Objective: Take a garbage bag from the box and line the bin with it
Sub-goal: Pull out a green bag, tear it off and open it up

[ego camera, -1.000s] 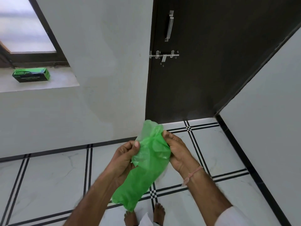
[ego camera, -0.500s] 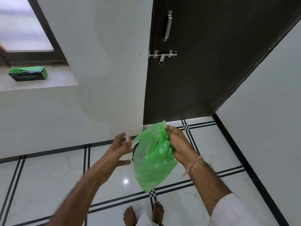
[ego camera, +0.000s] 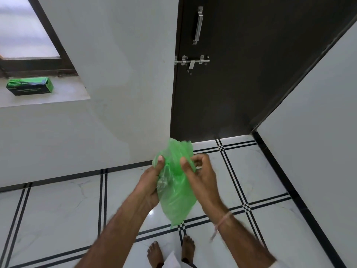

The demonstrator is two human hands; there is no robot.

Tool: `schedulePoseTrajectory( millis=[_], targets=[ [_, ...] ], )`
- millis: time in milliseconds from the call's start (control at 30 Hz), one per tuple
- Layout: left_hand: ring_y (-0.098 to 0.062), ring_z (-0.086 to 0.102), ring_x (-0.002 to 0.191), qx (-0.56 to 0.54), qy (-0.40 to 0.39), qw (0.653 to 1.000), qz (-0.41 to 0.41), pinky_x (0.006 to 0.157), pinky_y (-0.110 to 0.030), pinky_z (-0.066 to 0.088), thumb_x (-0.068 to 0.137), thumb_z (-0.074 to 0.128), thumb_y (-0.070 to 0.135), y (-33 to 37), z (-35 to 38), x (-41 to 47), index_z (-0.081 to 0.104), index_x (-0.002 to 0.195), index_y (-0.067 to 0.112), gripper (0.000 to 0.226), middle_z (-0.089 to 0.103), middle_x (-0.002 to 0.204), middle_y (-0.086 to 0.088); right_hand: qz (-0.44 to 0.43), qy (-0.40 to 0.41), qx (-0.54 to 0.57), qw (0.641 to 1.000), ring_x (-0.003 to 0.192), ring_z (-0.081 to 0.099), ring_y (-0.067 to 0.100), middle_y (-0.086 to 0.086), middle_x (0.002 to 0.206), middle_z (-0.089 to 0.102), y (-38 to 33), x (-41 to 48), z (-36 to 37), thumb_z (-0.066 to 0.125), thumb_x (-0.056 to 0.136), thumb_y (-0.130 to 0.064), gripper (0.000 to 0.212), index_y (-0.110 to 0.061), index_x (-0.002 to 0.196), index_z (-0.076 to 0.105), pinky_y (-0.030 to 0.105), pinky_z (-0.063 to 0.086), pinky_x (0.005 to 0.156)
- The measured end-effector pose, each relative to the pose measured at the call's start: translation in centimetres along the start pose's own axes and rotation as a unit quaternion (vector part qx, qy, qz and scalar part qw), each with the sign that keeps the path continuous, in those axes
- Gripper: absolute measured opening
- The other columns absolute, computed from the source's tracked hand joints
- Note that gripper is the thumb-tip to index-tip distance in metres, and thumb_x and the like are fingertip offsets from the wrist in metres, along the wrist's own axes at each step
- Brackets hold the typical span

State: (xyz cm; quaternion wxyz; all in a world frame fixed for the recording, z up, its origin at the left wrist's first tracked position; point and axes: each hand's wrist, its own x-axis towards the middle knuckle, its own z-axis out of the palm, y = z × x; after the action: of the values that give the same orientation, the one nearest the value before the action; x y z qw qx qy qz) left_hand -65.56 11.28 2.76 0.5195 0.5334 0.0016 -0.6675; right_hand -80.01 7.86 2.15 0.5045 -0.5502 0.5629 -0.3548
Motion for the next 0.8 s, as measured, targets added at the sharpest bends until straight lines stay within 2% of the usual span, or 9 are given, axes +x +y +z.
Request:
schedulePoseTrajectory(
  millis=[33, 100, 200, 267, 367, 500, 600, 733, 800],
  targets=[
    [-0.041, 0.074, 0.106, -0.005, -0.013, 1.0, -0.01, 0.081, -0.05, 0.062, 0.097, 0.06, 0.046, 0.0, -0.1, 0.1, 0.065, 0.128, 0.0, 0.055, 0.075, 0.118, -0.024, 0.055, -0.052, 0.012, 0.997, 0.095, 0.073, 0.014, -0.006, 0.108, 0.071, 0.4, -0.5, 0.3, 0.075, 0.071, -0.073, 0.059, -0.031, 0.109, 0.057, 0.036, 0.062, 0.08],
    [-0.042, 0.074, 0.106, 0.004, -0.034, 0.999, -0.024, 0.08, -0.051, 0.063, 0.097, 0.06, 0.049, -0.1, -0.3, 0.2, 0.065, 0.127, 0.0, 0.058, 0.074, 0.119, -0.026, 0.13, -0.104, 0.073, 0.983, 0.102, 0.076, 0.02, -0.001, 0.11, 0.077, 1.5, -0.3, 0.4, 0.084, 0.079, -0.048, 0.048, -0.024, 0.116, 0.063, 0.039, 0.063, 0.086],
    [-0.04, 0.076, 0.098, 0.014, -0.036, 0.999, -0.027, 0.075, -0.049, 0.065, 0.095, 0.06, 0.049, 0.2, -1.2, 0.3, 0.068, 0.121, -0.002, 0.058, 0.075, 0.115, -0.026, 0.171, -0.111, 0.132, 0.97, 0.103, 0.076, 0.029, 0.01, 0.106, 0.08, 2.0, 1.4, -1.2, 0.073, 0.093, -0.021, 0.025, -0.006, 0.113, 0.073, 0.039, 0.062, 0.086],
    [-0.037, 0.078, 0.09, 0.009, -0.027, 0.999, -0.017, 0.071, -0.047, 0.065, 0.096, 0.059, 0.048, 0.6, -2.5, 0.5, 0.069, 0.116, -0.002, 0.055, 0.077, 0.109, -0.024, 0.204, -0.132, 0.16, 0.957, 0.103, 0.076, 0.031, 0.016, 0.108, 0.079, 1.8, 2.7, -2.7, 0.073, 0.091, -0.027, 0.038, 0.002, 0.115, 0.072, 0.039, 0.062, 0.084],
    [-0.036, 0.079, 0.09, -0.029, -0.027, 0.999, -0.02, 0.068, -0.047, 0.065, 0.095, 0.057, 0.05, 1.0, -4.9, 0.9, 0.071, 0.114, 0.0, 0.056, 0.077, 0.109, -0.023, 0.253, -0.186, 0.209, 0.926, 0.114, 0.071, 0.036, 0.023, 0.122, 0.073, 1.6, 4.0, -4.5, 0.068, 0.085, -0.039, 0.057, 0.004, 0.123, 0.07, 0.049, 0.056, 0.101],
    [-0.038, 0.078, 0.093, -0.093, -0.009, 0.995, -0.027, 0.066, -0.051, 0.064, 0.094, 0.048, 0.064, 0.9, -7.3, 1.8, 0.079, 0.107, 0.003, 0.07, 0.075, 0.116, -0.024, 0.298, -0.182, 0.289, 0.891, 0.101, 0.076, 0.031, 0.018, 0.114, 0.077, 2.4, 5.3, -6.0, 0.057, 0.091, -0.047, 0.049, -0.007, 0.109, 0.08, 0.049, 0.059, 0.094],
    [-0.036, 0.079, 0.087, -0.139, 0.004, 0.99, -0.018, 0.062, -0.05, 0.064, 0.095, 0.044, 0.068, 0.8, -7.3, 2.4, 0.075, 0.109, 0.007, 0.07, 0.079, 0.105, -0.02, 0.331, -0.172, 0.321, 0.871, 0.107, 0.073, 0.034, 0.019, 0.122, 0.074, 3.4, 5.6, -6.2, 0.051, 0.099, -0.053, 0.056, -0.007, 0.12, 0.075, 0.052, 0.057, 0.098],
    [-0.026, 0.077, 0.061, -0.208, 0.056, 0.976, -0.022, 0.05, -0.043, 0.062, 0.098, 0.048, 0.062, 0.4, -6.4, 3.1, 0.073, 0.05, 0.019, 0.069, 0.077, 0.07, -0.007, 0.383, -0.143, 0.334, 0.849, 0.099, 0.074, 0.038, 0.021, 0.113, 0.076, 4.6, 5.8, -5.3, 0.051, 0.102, -0.051, 0.054, -0.005, 0.111, 0.077, 0.054, 0.055, 0.097],
    [-0.027, 0.074, 0.067, -0.235, 0.08, 0.968, -0.027, 0.063, -0.043, 0.062, 0.099, 0.052, 0.058, 0.3, -6.6, 3.4, 0.068, 0.041, 0.019, 0.071, 0.075, 0.065, -0.006, 0.402, -0.119, 0.346, 0.839, 0.089, 0.076, 0.038, 0.022, 0.104, 0.077, 5.1, 5.9, -4.9, 0.051, 0.102, -0.05, 0.052, -0.004, 0.104, 0.077, 0.052, 0.06, 0.087]
  ],
)
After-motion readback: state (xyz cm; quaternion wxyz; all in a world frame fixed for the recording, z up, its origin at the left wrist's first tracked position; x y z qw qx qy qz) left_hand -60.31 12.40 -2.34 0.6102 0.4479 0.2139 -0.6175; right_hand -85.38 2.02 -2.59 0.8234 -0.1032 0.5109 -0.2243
